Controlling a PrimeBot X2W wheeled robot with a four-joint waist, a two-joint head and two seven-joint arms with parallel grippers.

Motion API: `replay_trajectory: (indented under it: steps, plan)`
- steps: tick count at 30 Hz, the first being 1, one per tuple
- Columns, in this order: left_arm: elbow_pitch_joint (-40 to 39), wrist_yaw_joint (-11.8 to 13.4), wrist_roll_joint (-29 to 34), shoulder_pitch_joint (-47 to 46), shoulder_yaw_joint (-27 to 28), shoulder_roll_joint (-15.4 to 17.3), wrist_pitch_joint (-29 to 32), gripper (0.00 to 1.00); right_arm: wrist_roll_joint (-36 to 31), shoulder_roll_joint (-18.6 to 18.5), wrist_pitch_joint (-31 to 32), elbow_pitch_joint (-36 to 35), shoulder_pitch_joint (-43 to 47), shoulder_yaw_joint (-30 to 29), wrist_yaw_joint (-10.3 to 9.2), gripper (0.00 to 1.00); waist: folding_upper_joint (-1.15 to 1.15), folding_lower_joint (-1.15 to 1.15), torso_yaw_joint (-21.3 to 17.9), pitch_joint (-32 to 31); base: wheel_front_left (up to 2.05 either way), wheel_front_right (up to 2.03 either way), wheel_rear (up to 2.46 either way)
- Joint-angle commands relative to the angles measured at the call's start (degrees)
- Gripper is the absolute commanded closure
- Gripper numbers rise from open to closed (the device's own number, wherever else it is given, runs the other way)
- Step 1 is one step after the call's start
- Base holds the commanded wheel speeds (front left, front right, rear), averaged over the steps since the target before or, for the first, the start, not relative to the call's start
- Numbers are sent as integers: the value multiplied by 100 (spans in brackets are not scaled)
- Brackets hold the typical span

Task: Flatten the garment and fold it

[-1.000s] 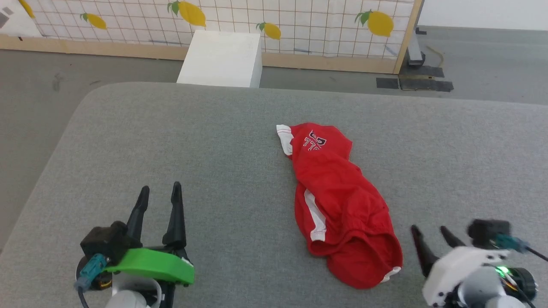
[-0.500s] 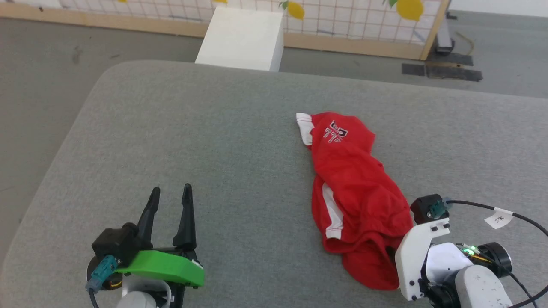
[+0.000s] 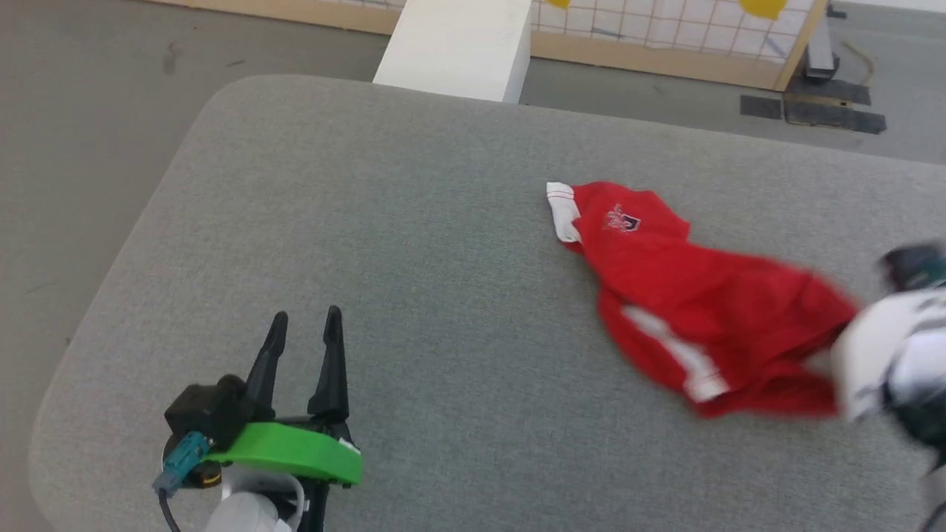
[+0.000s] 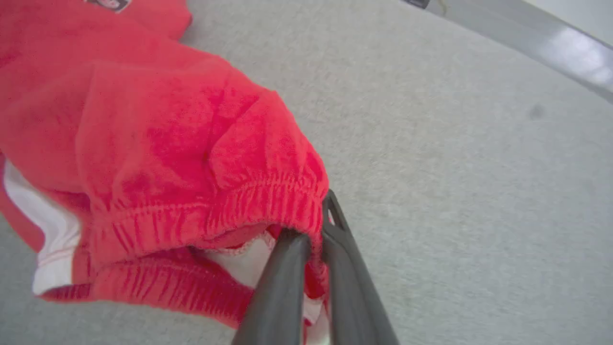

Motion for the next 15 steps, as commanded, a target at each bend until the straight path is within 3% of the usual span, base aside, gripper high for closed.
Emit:
replay_trajectory:
  steps: [1,7,8,9,15]
  plan:
    - [4,-50,97,-158,-10,-26,-20,0,-77,-213,-120,9,-272,-172,-9,100,0,0,99,106,0,0,0]
    - [76,-117,96,-284,-28,-66,-20,0,-525,-908,-525,518,-823,-613,-9,100,0,0,257,244,0,0,0]
    - [93,-122,93,-285,-24,-70,-20,0,-539,-919,-495,651,-824,-599,-9,66,0,0,270,239,0,0,0]
    - [114,-129,94,-283,-21,-76,-20,0,-515,-913,-430,784,-826,-591,-9,0,0,0,280,230,0,0,0]
    - [192,-146,113,-240,21,-96,-20,0,-444,-668,-685,712,-859,-847,-9,0,0,0,173,90,0,0,0]
